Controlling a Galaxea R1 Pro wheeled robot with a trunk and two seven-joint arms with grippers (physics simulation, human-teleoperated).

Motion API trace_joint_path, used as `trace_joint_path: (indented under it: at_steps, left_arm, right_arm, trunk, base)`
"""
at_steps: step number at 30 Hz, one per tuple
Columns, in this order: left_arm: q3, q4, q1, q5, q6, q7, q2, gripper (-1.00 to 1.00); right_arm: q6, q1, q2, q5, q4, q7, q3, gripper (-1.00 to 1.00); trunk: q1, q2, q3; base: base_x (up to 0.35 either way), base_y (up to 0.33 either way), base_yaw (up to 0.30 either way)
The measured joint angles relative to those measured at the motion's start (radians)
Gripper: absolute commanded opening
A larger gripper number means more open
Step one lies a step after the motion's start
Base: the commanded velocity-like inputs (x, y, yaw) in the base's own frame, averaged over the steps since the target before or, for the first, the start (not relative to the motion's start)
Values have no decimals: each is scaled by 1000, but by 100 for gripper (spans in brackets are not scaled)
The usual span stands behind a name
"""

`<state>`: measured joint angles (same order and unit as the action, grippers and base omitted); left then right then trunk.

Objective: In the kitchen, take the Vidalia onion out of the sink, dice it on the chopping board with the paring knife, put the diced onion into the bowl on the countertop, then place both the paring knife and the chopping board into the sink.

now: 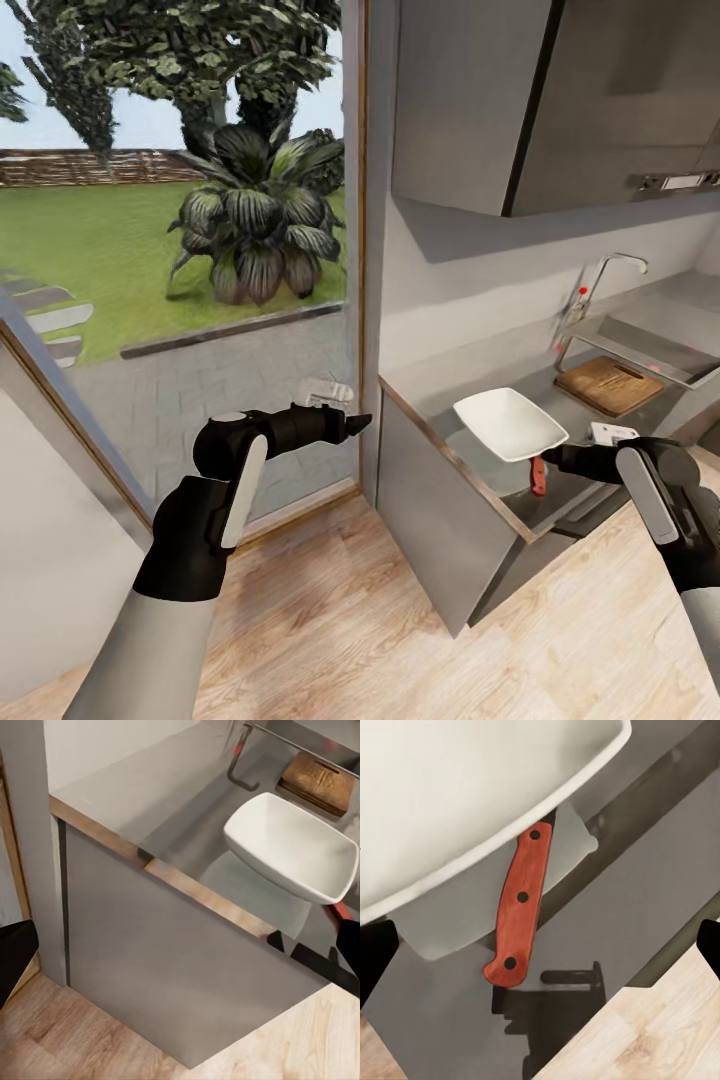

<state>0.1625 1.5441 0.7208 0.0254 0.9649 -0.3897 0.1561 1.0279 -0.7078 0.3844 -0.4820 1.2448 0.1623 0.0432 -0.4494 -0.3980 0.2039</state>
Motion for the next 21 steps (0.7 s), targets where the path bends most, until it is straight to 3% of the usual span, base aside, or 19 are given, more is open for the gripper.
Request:
trace_joint_path:
  at_steps: [21]
  left_arm:
    - [2,0,0,0,0,-1,0,100]
  right_arm:
    - [0,0,-2,0,-6,1,-1,100]
  trunk:
    - [0,0,0]
  base:
    - [0,0,0]
